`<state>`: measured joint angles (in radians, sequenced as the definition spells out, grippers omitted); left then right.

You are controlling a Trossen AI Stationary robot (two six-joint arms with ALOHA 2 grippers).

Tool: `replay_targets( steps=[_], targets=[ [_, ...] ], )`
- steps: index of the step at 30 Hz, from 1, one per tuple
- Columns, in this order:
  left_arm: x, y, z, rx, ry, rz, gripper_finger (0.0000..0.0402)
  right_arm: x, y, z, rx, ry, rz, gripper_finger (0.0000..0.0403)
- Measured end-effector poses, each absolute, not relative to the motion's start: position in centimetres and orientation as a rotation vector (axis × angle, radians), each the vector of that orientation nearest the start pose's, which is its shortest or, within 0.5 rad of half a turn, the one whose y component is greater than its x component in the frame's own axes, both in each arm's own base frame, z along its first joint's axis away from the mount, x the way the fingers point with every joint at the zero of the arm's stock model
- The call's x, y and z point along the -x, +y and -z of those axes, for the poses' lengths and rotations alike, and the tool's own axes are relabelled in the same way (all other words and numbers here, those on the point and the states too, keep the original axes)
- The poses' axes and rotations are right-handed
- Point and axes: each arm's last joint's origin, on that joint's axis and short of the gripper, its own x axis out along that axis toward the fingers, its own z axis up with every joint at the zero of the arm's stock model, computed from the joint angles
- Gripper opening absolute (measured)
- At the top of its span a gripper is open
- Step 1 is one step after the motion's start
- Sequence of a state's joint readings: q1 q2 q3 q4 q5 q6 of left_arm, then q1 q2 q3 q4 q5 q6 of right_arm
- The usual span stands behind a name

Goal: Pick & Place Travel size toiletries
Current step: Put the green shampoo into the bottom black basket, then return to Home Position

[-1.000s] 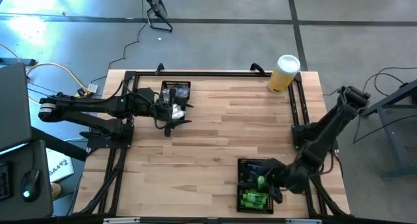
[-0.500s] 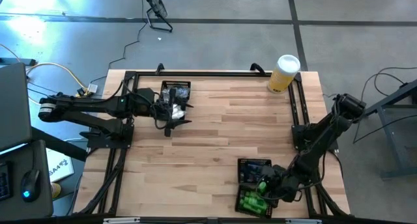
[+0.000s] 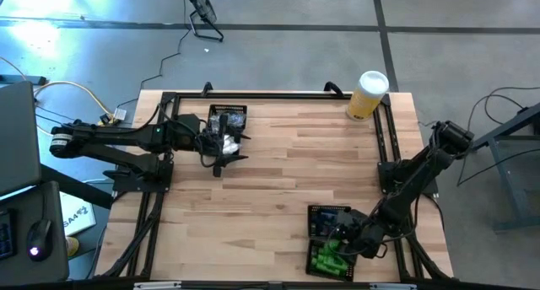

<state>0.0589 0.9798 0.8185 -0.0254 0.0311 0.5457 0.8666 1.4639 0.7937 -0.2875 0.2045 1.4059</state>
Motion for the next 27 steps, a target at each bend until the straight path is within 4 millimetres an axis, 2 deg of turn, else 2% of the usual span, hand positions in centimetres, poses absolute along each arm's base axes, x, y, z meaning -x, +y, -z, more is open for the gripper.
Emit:
replay_targets(
  steps=[6,13,20,27],
  targets=[
    [-21.9,1.2,-32.5,-0.536,0.189,0.024,0.0260,-18.5,20.6,-18.4,-0.772,1.091,0.022,0.0239],
    [-21.9,1.2,-32.5,-0.537,0.191,0.009,0.0260,-18.7,20.0,-19.4,-0.798,1.064,-0.003,0.0212],
    [-21.9,1.3,-32.6,-0.539,0.181,-0.014,0.0252,-19.4,18.5,-21.1,-0.686,0.921,-0.038,0.0135],
    [-21.9,1.3,-32.3,-0.544,0.219,-0.002,0.0187,-20.6,15.8,-23.2,-0.503,0.720,-0.024,0.0042]
  ],
)
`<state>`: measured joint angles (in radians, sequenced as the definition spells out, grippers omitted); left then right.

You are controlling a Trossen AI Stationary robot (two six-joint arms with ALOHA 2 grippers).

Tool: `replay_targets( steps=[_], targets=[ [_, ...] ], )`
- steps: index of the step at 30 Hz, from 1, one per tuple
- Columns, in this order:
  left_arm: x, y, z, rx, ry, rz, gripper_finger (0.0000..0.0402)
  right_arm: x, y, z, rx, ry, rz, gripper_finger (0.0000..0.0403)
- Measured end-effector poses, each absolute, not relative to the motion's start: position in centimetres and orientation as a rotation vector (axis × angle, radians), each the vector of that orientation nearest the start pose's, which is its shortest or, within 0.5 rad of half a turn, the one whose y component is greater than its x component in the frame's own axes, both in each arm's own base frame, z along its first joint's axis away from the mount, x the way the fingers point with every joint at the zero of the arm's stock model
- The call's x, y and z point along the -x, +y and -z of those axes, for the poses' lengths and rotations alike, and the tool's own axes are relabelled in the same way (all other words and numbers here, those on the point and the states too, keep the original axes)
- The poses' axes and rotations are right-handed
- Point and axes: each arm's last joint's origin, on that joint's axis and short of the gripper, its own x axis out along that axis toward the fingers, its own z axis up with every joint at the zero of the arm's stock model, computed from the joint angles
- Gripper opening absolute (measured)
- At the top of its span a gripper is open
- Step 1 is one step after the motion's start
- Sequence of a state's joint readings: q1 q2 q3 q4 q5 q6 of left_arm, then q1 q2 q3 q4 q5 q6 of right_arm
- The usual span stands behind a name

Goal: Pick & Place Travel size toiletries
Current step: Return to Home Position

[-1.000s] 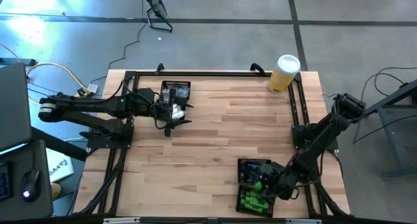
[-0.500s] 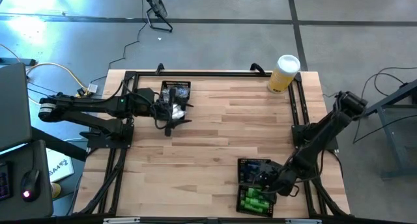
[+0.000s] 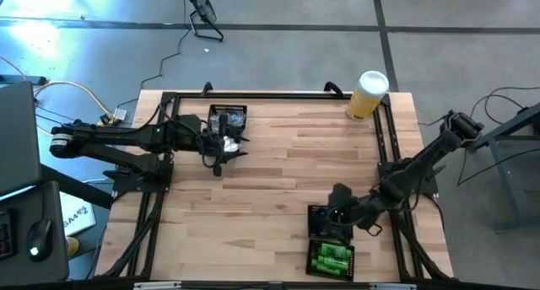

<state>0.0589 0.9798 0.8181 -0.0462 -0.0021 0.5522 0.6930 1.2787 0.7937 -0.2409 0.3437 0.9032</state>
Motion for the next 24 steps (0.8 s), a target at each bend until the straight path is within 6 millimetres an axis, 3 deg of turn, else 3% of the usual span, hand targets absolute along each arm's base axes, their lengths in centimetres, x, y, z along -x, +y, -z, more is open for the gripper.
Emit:
replay_targets(
  steps=[4,11,24],
  targets=[
    [-21.8,1.3,-32.1,-0.544,0.239,0.004,0.0153,-21.7,14.4,-24.0,-0.389,0.634,-0.017,0.0009],
    [-21.8,1.3,-32.1,-0.546,0.238,-0.005,0.0122,-24.2,11.4,-25.2,-0.242,0.480,0.010,0.0005],
    [-22.0,1.4,-32.1,-0.648,0.239,-0.029,0.0068,-27.4,2.7,-27.0,-0.081,0.280,0.244,0.0004]
  ],
)
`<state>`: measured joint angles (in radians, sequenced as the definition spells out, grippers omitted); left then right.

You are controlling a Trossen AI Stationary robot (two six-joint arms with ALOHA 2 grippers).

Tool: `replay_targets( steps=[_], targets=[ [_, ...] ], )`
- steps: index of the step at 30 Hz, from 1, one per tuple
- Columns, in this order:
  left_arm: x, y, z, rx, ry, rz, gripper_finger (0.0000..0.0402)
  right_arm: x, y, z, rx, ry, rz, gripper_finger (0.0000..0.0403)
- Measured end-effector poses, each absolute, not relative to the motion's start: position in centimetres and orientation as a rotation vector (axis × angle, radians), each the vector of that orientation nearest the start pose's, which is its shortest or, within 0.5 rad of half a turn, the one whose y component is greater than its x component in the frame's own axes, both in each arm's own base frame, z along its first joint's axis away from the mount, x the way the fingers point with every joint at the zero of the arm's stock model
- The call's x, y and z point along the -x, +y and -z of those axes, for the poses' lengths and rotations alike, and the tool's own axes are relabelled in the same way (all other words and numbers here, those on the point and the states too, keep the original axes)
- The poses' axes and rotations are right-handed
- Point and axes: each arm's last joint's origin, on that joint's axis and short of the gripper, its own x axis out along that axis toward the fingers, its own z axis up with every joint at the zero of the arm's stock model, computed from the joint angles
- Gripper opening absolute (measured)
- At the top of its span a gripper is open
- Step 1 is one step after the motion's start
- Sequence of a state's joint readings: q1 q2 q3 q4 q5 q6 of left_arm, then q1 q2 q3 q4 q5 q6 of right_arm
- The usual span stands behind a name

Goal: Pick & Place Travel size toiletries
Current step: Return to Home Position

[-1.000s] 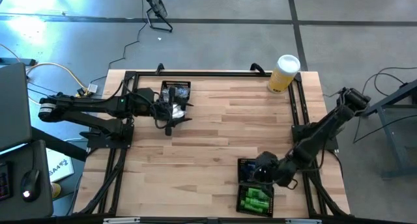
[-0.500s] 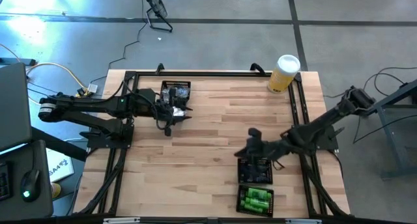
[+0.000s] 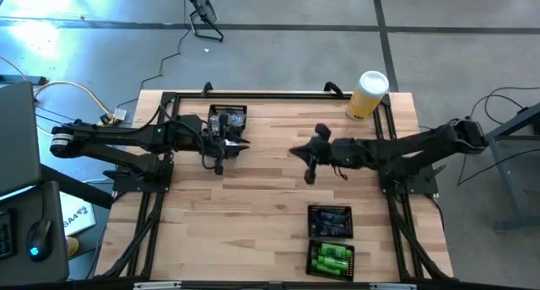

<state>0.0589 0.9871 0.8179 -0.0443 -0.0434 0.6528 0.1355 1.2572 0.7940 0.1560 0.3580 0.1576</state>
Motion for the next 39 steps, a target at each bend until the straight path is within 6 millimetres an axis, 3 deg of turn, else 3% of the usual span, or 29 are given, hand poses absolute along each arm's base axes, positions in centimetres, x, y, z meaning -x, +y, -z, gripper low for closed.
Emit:
replay_targets(
  steps=[4,8,14,25,31,35,39],
  targets=[
    [-22.0,1.4,-32.1,-0.603,0.238,-0.036,0.0037,-27.5,0.9,-27.0,-0.056,0.285,0.301,0.0004],
    [-22.0,1.4,-32.1,-0.502,0.235,-0.048,0.0008,-27.7,0.1,-27.4,-0.037,0.255,0.253,0.0004],
    [-22.5,1.5,-31.9,-0.408,0.234,-0.081,0.0005,-28.0,-0.1,-29.0,-0.044,0.090,0.189,0.0004],
    [-23.5,1.6,-32.2,-0.449,0.174,-0.104,0.0006,-28.1,-0.1,-29.5,0.065,0.045,0.191,0.0004],
    [-23.6,1.8,-31.8,-0.428,0.212,-0.168,0.0006,-28.0,-0.6,-29.3,0.080,0.067,0.314,0.0003],
    [-22.5,1.8,-31.4,-0.587,0.307,-0.127,0.0006,-28.0,-0.6,-29.2,0.064,0.075,0.331,0.0003],
    [-20.8,1.7,-31.7,-0.619,0.341,-0.126,0.0006,-28.0,-0.6,-29.2,0.063,0.076,0.329,0.0003]
  ],
)
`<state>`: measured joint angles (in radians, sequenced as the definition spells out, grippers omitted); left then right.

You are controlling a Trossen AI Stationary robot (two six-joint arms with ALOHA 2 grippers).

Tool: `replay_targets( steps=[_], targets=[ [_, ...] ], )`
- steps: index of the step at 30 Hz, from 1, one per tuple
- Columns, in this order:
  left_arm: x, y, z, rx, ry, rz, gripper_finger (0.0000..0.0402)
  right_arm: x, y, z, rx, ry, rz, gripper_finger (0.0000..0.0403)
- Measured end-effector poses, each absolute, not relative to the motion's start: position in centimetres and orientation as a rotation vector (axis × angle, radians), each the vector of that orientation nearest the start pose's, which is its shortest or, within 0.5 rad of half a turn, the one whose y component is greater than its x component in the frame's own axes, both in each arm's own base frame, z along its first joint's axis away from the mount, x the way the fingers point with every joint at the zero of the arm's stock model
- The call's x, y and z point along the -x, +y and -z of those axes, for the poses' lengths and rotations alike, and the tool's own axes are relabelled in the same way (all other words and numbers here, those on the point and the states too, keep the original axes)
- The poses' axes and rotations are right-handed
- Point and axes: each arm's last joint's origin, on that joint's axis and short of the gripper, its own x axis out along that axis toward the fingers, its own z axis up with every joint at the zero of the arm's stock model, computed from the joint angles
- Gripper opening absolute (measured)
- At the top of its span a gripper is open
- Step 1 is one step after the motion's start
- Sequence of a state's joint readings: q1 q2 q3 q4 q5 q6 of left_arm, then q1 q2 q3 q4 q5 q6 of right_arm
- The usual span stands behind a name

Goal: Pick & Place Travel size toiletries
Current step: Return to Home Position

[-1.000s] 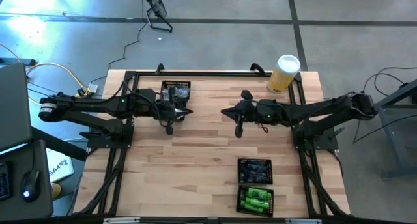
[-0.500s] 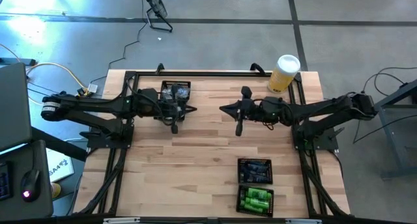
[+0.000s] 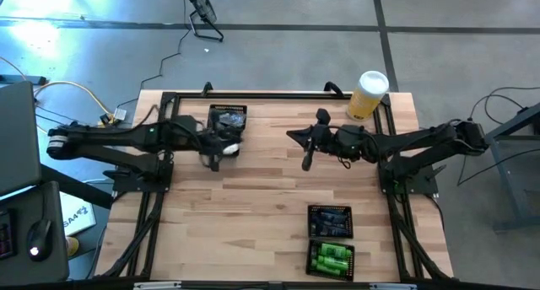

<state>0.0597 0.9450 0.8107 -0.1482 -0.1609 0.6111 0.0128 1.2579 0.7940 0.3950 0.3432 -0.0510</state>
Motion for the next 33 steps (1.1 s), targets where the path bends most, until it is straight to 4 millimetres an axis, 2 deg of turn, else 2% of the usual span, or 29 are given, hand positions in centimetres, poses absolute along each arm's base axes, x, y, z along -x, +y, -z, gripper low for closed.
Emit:
replay_targets(
  steps=[3,13,19,33],
  targets=[
    [-19.2,1.6,-31.7,-0.673,0.307,-0.124,0.0006,-28.0,-0.6,-29.2,0.058,0.074,0.326,0.0003],
    [-13.6,1.2,-28.0,-0.685,0.223,-0.144,0.0006,-28.0,-0.6,-29.3,0.057,0.072,0.326,0.0003],
    [-10.7,1.0,-26.7,-0.715,0.125,-0.171,0.0006,-28.0,-0.6,-29.3,0.039,0.068,0.324,0.0003],
    [-6.3,0.8,-25.5,-0.733,0.012,-0.215,0.0006,-28.0,-0.6,-29.3,0.013,0.064,0.324,0.0003]
  ],
)
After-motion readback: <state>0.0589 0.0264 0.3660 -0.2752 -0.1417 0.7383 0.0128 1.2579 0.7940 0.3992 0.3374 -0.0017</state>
